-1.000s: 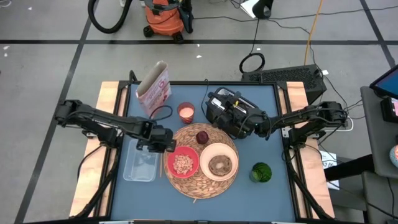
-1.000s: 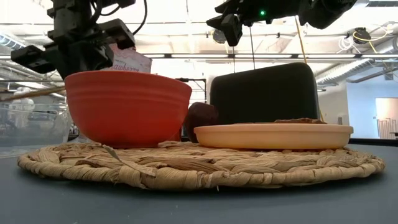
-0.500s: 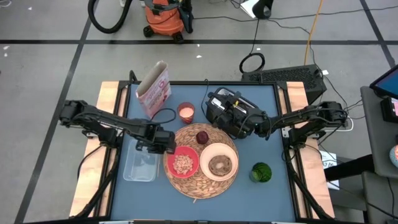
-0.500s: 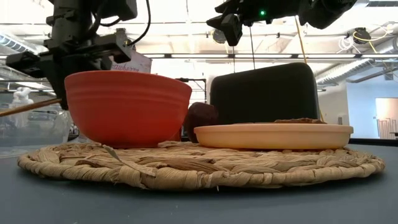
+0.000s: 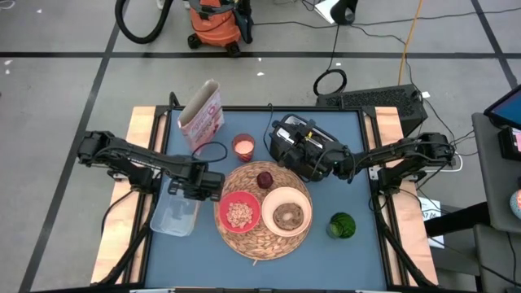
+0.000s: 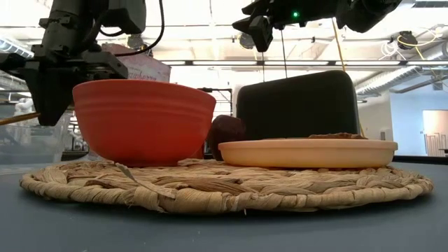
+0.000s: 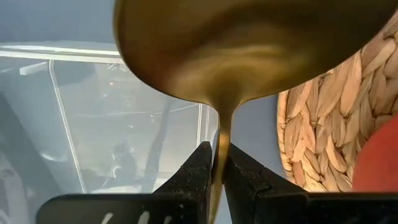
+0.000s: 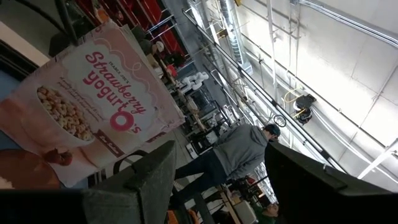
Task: Arrange a breakfast setting
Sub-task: Put the gold spoon from the green cup to the left side of the placemat
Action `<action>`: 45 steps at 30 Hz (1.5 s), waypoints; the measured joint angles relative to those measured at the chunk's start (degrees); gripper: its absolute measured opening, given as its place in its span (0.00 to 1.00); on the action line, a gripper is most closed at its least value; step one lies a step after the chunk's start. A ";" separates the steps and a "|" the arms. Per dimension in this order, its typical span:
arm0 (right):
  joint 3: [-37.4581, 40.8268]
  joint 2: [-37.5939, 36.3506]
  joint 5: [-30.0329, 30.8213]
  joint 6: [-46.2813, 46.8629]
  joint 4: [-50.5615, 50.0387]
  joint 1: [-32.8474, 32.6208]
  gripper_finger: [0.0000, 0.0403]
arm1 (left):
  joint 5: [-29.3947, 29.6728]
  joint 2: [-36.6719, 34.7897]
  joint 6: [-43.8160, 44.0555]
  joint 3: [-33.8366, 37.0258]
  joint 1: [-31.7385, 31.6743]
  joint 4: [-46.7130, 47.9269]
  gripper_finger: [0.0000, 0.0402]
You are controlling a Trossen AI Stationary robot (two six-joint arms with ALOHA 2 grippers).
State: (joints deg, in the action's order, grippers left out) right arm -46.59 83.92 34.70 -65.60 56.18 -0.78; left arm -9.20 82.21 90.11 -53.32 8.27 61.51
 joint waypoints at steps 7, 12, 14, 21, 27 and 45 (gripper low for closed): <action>0.00 0.00 0.00 0.01 0.02 0.00 0.58 | -0.19 -0.22 -1.82 0.00 0.00 -2.52 0.08; 0.00 0.00 0.00 0.02 0.01 0.00 0.58 | -1.27 -0.50 -2.78 0.00 0.00 -7.83 0.08; 0.00 0.00 0.00 0.02 0.02 0.00 0.58 | -1.90 -0.50 -2.68 0.00 0.05 -8.73 0.08; 0.00 0.00 0.00 0.02 0.00 0.00 0.58 | -1.45 0.22 0.02 0.35 0.45 -9.63 0.08; 0.00 0.00 0.00 0.02 0.02 0.00 0.58 | -1.37 1.20 0.61 1.36 0.79 -11.77 0.08; 0.00 0.01 -0.02 0.02 -1.43 0.00 0.58 | -2.57 9.72 -0.65 1.36 0.81 -14.51 0.08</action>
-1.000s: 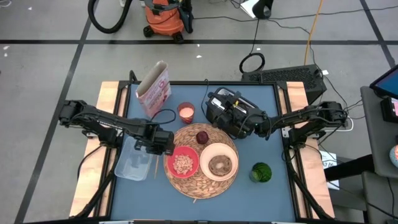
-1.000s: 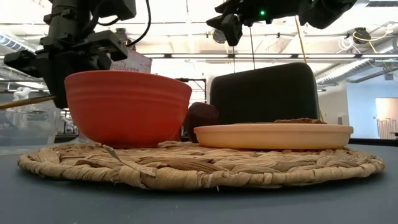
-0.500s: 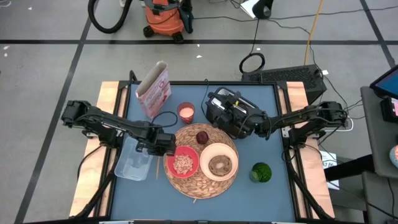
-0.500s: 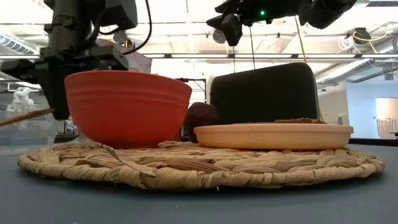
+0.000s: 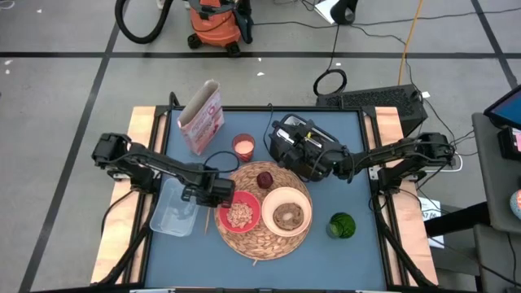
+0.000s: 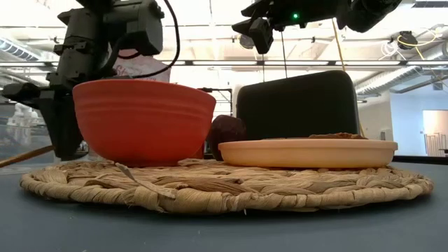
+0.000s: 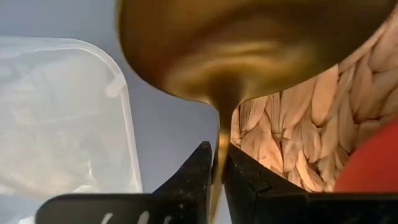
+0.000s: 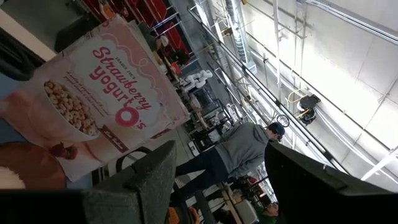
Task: Arrange a breakfast setting
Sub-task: Put the gold spoon from the green cup to the left side of the placemat
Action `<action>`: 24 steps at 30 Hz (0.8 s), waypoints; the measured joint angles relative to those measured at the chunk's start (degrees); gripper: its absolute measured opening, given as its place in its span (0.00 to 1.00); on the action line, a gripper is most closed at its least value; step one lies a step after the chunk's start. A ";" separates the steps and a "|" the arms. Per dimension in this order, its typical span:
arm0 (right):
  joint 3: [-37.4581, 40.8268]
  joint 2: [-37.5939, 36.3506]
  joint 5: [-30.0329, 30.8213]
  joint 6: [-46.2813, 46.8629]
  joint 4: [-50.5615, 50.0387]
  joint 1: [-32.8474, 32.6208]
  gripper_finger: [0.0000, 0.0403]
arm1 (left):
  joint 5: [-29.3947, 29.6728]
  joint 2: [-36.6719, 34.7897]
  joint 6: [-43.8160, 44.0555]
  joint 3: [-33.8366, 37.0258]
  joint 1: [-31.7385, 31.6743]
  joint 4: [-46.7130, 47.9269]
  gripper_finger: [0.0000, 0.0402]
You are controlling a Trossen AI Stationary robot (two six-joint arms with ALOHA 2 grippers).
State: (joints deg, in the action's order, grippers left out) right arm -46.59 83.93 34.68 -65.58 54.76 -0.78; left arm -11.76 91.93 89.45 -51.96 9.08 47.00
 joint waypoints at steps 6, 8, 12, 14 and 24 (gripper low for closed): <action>0.00 -0.01 -0.04 0.00 -0.39 0.00 0.58 | -0.14 0.39 -0.77 -0.07 -0.04 -0.42 0.08; 0.00 -0.01 -0.13 0.00 -0.35 0.00 0.58 | -0.15 0.43 -0.79 -0.07 -0.04 -0.13 0.08; 0.00 -0.01 -0.20 0.00 -0.24 0.00 0.58 | 0.06 0.40 -0.58 -0.07 -0.14 -0.18 0.08; 0.00 -0.01 -0.18 0.00 -0.24 0.00 0.58 | 0.60 0.40 0.20 -0.07 -0.45 -0.21 0.08; 0.00 -0.01 -0.20 0.00 -0.24 0.00 0.58 | 1.56 0.40 4.41 -0.07 -2.78 -0.24 0.08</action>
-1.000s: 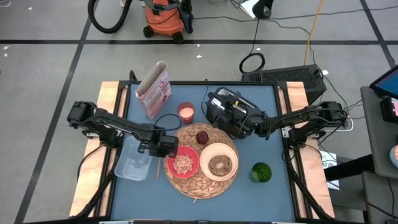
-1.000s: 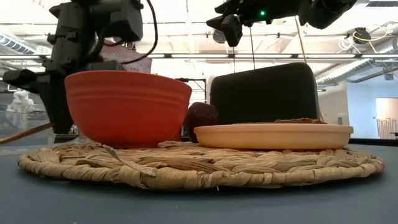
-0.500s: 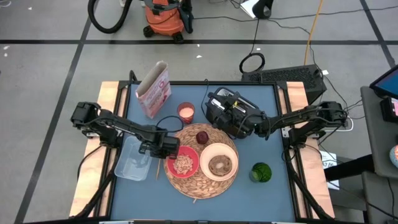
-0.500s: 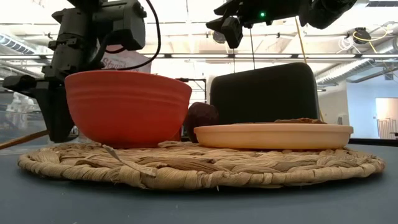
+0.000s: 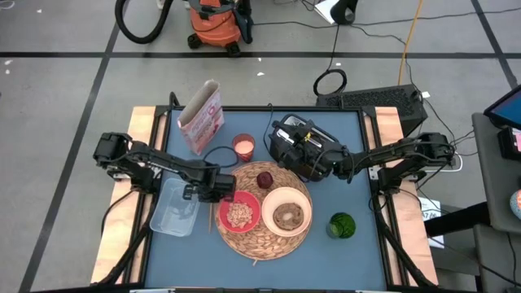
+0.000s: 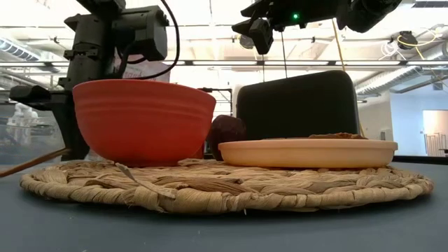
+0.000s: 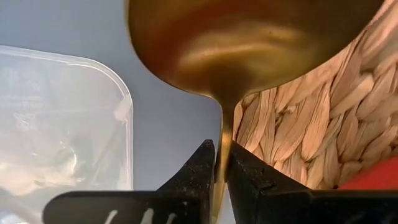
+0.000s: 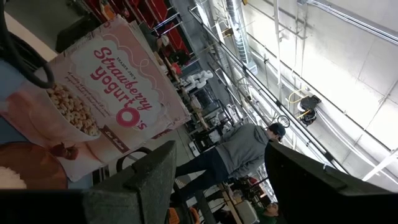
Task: Arrange a breakfast setting
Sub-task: Put the gold spoon from the green cup to the left side of the placemat, then return to Home Position
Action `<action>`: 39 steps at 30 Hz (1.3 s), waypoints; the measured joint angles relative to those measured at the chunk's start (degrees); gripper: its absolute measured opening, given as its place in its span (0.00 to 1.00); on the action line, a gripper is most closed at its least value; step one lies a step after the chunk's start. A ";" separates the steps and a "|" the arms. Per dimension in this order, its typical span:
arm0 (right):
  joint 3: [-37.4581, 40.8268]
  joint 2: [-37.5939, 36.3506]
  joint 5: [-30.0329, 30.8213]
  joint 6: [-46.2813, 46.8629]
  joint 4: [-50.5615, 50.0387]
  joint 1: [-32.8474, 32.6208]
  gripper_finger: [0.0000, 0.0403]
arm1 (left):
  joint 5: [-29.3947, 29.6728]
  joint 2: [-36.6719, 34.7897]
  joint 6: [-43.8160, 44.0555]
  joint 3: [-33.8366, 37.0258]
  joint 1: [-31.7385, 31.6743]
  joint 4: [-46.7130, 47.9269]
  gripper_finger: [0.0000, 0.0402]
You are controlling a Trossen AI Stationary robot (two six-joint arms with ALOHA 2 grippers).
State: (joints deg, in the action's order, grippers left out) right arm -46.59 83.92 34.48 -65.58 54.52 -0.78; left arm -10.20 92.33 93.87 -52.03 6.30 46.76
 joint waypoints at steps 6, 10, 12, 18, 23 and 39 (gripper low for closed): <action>0.00 0.00 0.00 0.00 0.00 0.00 0.58 | 0.36 0.00 1.37 0.00 -0.17 0.00 0.08; 0.00 0.00 0.00 0.00 0.00 0.00 0.58 | 0.34 0.00 1.88 0.00 -0.14 0.00 0.08; 0.00 0.00 0.00 0.00 0.00 0.00 0.58 | 0.34 0.00 1.90 0.00 -0.14 0.00 0.08; 0.00 0.00 -0.02 0.00 0.00 0.00 0.58 | 0.35 0.00 2.09 0.00 -0.14 0.02 0.19; 0.00 0.00 -0.02 0.00 -0.02 0.00 0.58 | 0.34 0.00 2.71 0.00 -0.12 0.07 0.28; 0.00 0.00 -0.02 0.00 -0.24 0.00 0.58 | -0.77 -1.35 0.97 0.00 -0.17 -0.07 0.32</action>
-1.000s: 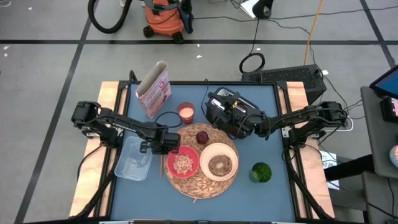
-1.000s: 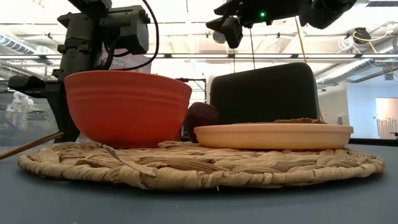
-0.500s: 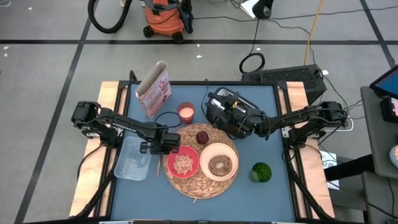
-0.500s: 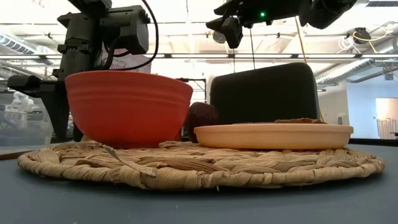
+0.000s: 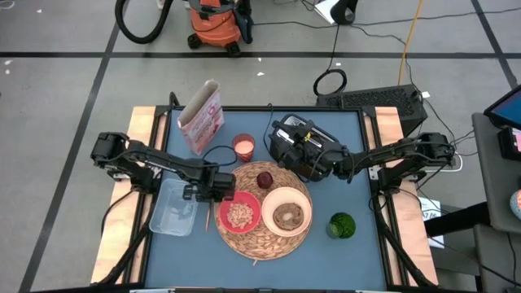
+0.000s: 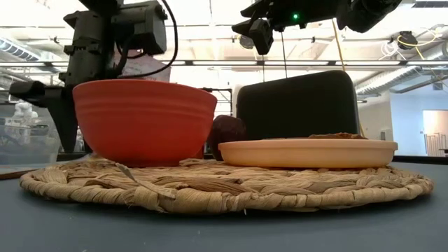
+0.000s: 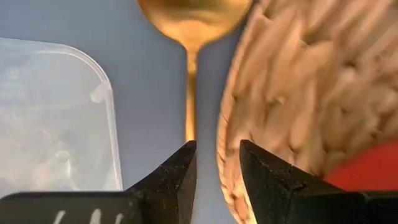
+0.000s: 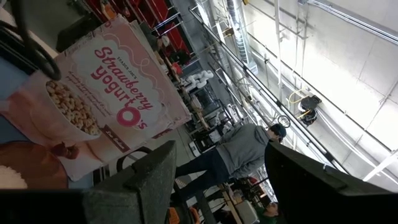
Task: Arrange a breakfast setting
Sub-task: Return to Home Position
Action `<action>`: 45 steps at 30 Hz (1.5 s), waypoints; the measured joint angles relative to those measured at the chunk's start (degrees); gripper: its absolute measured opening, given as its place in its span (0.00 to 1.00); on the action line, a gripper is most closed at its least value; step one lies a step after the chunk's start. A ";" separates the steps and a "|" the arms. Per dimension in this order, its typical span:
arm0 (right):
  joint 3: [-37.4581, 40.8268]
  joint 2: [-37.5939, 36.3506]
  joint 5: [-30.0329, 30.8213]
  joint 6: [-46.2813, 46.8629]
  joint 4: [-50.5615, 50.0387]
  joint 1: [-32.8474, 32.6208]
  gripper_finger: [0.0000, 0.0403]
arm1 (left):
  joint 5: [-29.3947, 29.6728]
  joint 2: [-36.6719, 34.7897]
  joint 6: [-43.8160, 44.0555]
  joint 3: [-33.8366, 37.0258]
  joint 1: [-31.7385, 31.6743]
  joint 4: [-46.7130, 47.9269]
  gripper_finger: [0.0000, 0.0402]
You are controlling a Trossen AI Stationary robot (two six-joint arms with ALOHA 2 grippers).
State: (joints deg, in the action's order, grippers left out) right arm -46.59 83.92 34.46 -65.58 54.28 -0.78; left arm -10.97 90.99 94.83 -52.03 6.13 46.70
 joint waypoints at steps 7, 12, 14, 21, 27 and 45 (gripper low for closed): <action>0.00 -0.02 0.00 0.00 0.00 0.00 0.58 | -0.60 -5.46 -0.21 0.00 0.00 0.09 0.32; 0.00 -0.02 0.00 0.00 0.00 0.00 0.58 | -1.18 -10.74 -0.22 0.00 0.00 0.32 0.32; 0.00 -0.02 0.00 0.00 0.00 0.00 0.58 | -1.21 -12.92 -0.75 0.00 0.00 0.28 0.32; 0.00 -0.02 0.00 0.39 -0.13 0.00 0.58 | 0.86 -19.86 -13.26 0.00 0.02 -4.38 0.32; 0.00 -0.02 0.00 0.42 -0.27 0.00 0.58 | 8.73 -21.41 -37.34 0.00 0.00 -20.21 0.32; 0.00 -0.02 -0.02 32.66 -7.30 -0.07 0.58 | 12.78 -29.61 -86.77 -0.02 -3.86 -49.80 0.32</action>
State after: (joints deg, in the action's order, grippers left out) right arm -46.59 83.90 34.44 -32.92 46.98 -0.84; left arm 1.81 61.38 8.06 -52.05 2.27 -3.10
